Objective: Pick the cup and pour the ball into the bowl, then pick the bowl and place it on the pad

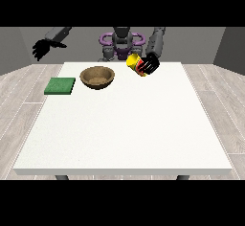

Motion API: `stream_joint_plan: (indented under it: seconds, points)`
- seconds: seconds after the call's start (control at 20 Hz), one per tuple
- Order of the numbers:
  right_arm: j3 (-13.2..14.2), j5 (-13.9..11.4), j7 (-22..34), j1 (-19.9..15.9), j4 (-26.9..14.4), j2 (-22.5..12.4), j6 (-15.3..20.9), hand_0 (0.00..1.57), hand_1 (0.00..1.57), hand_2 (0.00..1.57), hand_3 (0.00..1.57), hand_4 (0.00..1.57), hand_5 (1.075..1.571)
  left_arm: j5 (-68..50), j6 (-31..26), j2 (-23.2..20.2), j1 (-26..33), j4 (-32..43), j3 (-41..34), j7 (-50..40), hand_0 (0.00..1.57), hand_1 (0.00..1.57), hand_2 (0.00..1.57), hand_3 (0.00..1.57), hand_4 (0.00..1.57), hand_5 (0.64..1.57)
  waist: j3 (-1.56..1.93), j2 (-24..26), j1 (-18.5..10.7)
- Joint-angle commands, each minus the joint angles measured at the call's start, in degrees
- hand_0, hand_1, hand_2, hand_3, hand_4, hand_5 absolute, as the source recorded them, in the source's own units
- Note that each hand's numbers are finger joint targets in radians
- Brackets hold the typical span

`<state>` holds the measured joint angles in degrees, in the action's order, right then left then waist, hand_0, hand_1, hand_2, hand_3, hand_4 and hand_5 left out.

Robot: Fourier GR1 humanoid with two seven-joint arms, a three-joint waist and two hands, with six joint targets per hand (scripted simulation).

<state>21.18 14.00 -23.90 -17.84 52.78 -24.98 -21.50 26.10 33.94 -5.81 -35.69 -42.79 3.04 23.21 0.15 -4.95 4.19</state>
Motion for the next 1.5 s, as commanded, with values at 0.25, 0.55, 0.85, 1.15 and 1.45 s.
stream_joint_plan:
  seconds: [0.25, 0.55, 0.85, 1.15, 1.45]
  points:
    - [2.45, -1.45, -3.32, 2.18, -10.61, -2.32, 0.66, 0.00, 0.00, 0.00, 0.00, 0.00, 1.558, 20.87, 1.82, 5.29, -4.84, 0.97, 14.61, -21.74, 1.35, 1.35, 1.57, 1.57, 1.05, 1.569, 0.01, 7.52, -7.32]
    - [2.46, -1.12, -4.77, 3.02, -13.36, -2.68, -1.05, 0.00, 0.00, 0.00, 0.00, 0.00, 1.554, 25.69, -2.82, 4.40, -2.96, -4.07, 15.21, -26.56, 1.35, 1.35, 1.57, 1.57, 1.05, 1.569, -0.11, 8.23, -7.26]
    - [2.17, -3.08, -9.04, 3.21, -17.42, -4.12, -1.59, 0.00, 0.00, 0.00, 0.00, 0.00, 1.547, 32.66, -7.06, 5.76, -6.14, -7.74, 23.30, -37.47, 0.94, 0.94, 1.57, 1.57, 0.91, 1.571, -0.07, 8.80, -6.92]
    - [1.65, -2.68, -4.65, -5.35, -16.78, -5.49, -0.22, 0.00, 0.00, 0.00, 0.18, 0.00, 1.534, 41.30, -6.60, 5.80, -10.54, -6.51, 26.75, -43.41, 0.55, 0.55, 1.57, 1.57, 0.93, 1.565, -0.10, 3.29, -5.64]
    - [1.51, -2.83, -3.91, -10.33, -18.37, -5.75, 0.73, 0.00, 0.00, 0.00, 0.27, 0.00, 1.527, 47.88, -10.35, 5.81, -11.75, -9.63, 35.30, -48.89, 0.37, 0.37, 1.57, 1.57, 0.90, 1.570, -0.08, 0.75, -6.16]
